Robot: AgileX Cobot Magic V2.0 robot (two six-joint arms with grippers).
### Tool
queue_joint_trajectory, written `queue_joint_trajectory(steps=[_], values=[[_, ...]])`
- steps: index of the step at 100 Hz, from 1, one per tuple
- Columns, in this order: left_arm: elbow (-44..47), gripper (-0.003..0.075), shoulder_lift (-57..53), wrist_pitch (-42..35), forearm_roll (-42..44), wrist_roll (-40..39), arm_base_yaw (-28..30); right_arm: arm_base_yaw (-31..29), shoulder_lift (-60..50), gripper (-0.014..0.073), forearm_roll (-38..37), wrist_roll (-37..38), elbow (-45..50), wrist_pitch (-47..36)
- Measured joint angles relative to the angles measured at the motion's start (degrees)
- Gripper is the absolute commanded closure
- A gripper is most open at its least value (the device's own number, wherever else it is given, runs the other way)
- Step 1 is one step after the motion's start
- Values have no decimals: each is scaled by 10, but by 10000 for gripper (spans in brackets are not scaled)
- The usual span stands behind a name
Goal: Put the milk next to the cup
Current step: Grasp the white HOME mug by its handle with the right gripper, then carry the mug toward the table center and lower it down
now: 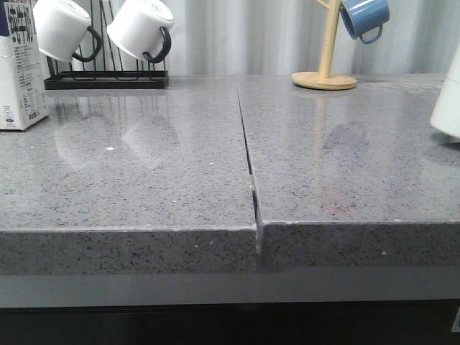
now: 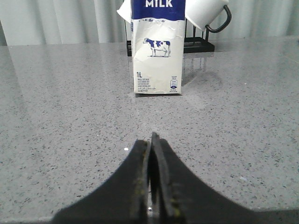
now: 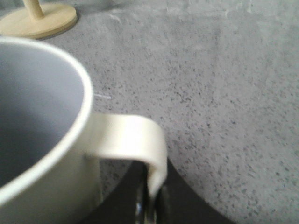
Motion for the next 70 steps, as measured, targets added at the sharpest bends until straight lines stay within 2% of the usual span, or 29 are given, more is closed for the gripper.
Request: queue_joint_trajectory(steps=[14, 27, 55, 70], values=[[0, 741, 0, 0, 0, 0, 0, 32, -3, 662, 0, 0, -3, 2], [0, 741, 0, 0, 0, 0, 0, 87, -14, 661, 0, -1, -21, 13], [0, 741, 0, 0, 0, 0, 0, 220, -6, 640, 6, -17, -111, 99], [0, 741, 0, 0, 0, 0, 0, 272, 31, 640, 9, -19, -158, 108]])
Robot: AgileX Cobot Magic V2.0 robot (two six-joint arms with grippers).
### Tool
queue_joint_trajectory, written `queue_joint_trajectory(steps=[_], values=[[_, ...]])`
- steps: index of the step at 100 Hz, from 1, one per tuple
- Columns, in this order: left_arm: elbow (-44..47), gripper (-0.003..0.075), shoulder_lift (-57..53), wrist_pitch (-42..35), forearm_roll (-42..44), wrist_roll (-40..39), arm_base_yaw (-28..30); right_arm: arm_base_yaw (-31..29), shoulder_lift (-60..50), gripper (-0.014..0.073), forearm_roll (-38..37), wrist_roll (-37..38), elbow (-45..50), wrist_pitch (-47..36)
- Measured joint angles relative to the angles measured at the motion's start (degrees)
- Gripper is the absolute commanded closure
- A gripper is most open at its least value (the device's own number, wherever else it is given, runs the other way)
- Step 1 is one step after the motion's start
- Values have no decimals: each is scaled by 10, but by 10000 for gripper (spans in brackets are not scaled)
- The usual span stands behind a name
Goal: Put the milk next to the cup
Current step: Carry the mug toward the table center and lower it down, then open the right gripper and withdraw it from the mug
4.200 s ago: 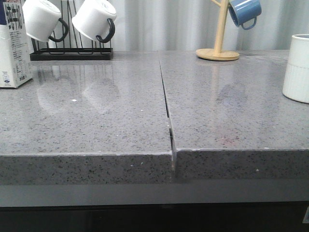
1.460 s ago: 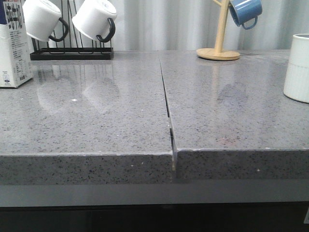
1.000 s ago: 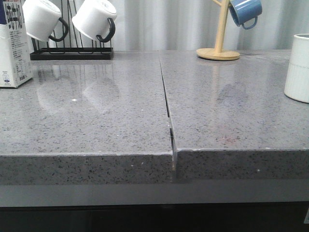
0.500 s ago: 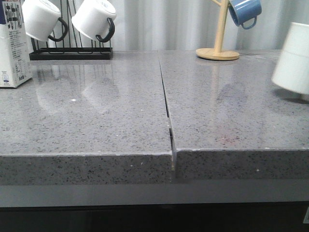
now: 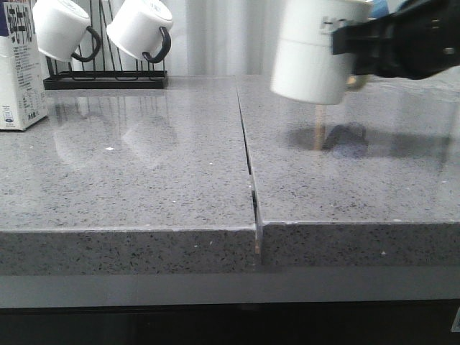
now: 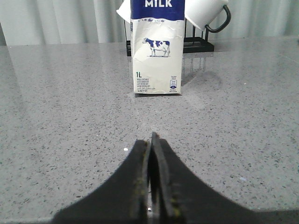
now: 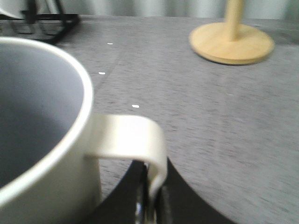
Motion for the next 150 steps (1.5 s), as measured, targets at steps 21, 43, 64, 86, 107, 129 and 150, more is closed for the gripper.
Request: queue_joint_trajectory(steps=[21, 43, 64, 86, 107, 129, 150], values=[[0, 741, 0, 0, 0, 0, 0, 50, 66, 640, 3, 0, -44, 5], [0, 741, 0, 0, 0, 0, 0, 70, 103, 640, 4, 0, -62, 8], [0, 741, 0, 0, 0, 0, 0, 70, 107, 639, 9, 0, -66, 22], [0, 741, 0, 0, 0, 0, 0, 70, 98, 552, 12, 0, -66, 40], [0, 741, 0, 0, 0, 0, 0, 70, 86, 253, 12, 0, -62, 46], [0, 741, 0, 0, 0, 0, 0, 70, 69, 232, 12, 0, -48, 60], [0, 741, 0, 0, 0, 0, 0, 70, -3, 232, 12, 0, 7, 79]])
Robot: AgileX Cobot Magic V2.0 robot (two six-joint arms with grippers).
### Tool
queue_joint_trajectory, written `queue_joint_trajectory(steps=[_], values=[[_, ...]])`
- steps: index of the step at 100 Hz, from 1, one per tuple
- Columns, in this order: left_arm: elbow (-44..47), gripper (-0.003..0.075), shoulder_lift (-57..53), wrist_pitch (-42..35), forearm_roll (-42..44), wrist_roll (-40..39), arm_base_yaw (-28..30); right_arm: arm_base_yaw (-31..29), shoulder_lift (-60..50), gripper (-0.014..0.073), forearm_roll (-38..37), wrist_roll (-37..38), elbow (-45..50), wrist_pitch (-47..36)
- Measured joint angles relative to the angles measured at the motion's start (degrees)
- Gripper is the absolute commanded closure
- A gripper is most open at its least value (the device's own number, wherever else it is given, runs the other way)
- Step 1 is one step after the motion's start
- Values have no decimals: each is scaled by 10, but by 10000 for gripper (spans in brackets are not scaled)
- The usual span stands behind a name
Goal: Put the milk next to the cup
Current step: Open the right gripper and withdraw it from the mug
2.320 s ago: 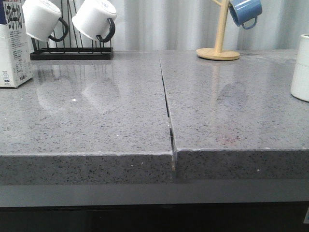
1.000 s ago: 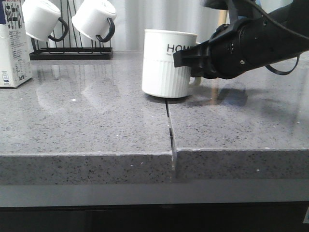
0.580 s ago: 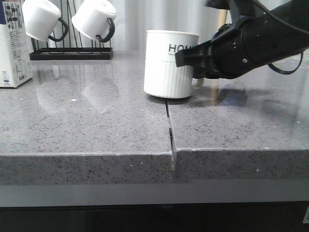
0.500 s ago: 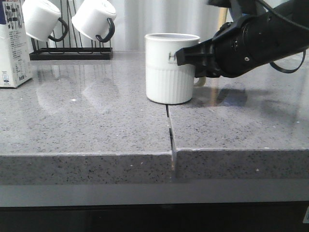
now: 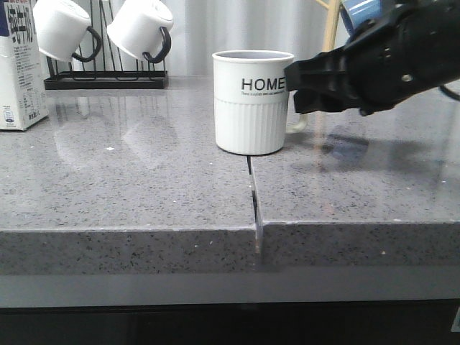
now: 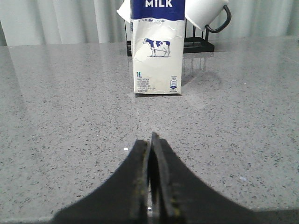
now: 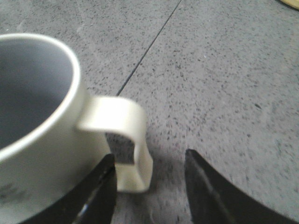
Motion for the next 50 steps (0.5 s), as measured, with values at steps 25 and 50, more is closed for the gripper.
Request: queue_joint_trajectory(steps=[25, 50], values=[[0, 741, 0, 0, 0, 0, 0, 0, -141, 437, 0, 0, 41, 148], [0, 741, 0, 0, 0, 0, 0, 0, -289, 663, 1, 0, 45, 310]])
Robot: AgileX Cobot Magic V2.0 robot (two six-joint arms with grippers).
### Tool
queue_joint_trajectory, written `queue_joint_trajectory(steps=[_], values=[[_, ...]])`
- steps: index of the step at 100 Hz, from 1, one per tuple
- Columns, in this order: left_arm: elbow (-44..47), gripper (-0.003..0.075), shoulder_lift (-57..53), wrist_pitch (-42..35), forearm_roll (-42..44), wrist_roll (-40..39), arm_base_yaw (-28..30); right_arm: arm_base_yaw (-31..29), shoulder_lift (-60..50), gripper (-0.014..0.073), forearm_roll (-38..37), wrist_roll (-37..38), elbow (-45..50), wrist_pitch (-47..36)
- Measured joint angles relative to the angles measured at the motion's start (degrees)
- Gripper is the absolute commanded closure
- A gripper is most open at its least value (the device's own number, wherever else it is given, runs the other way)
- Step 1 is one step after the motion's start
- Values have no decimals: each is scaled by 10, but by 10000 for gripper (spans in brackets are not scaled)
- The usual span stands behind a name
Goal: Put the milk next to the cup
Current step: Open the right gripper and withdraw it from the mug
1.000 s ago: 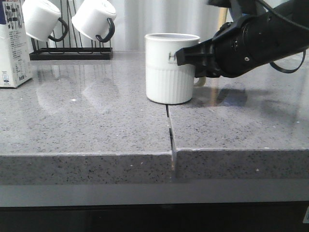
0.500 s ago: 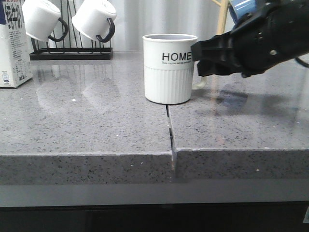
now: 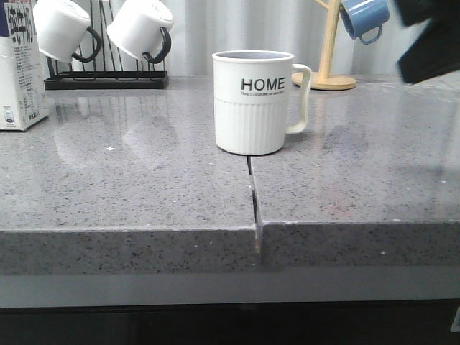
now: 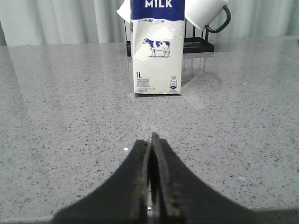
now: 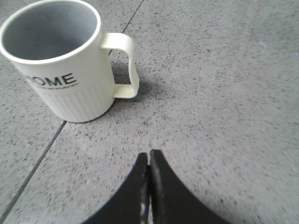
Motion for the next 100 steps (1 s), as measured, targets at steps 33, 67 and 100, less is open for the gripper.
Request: queue_joint_trajectory(steps=[33, 67, 100], values=[[0, 741, 0, 0, 0, 0, 0, 0, -198, 664, 0, 0, 1, 78], [0, 741, 0, 0, 0, 0, 0, 0, -388, 664, 0, 0, 60, 113], [0, 741, 0, -5, 0, 0, 0, 0, -523, 664, 19, 0, 131, 155]])
